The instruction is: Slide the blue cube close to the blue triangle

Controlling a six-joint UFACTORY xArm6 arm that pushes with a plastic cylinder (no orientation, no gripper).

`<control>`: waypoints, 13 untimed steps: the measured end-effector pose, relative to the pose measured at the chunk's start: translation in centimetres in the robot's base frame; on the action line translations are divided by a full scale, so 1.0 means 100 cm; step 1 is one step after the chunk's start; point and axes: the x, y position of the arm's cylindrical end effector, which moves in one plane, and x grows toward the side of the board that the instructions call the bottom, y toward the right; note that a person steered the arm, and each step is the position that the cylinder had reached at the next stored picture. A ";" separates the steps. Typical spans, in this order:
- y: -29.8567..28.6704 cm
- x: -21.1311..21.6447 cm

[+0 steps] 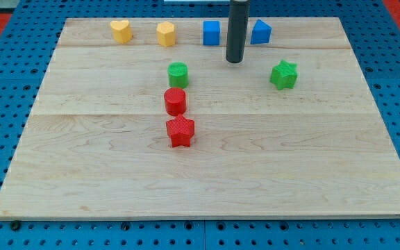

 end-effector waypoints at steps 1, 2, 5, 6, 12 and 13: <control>-0.030 0.000; -0.079 0.000; -0.257 -0.001; -0.340 -0.001; -0.158 -0.054; -0.148 -0.063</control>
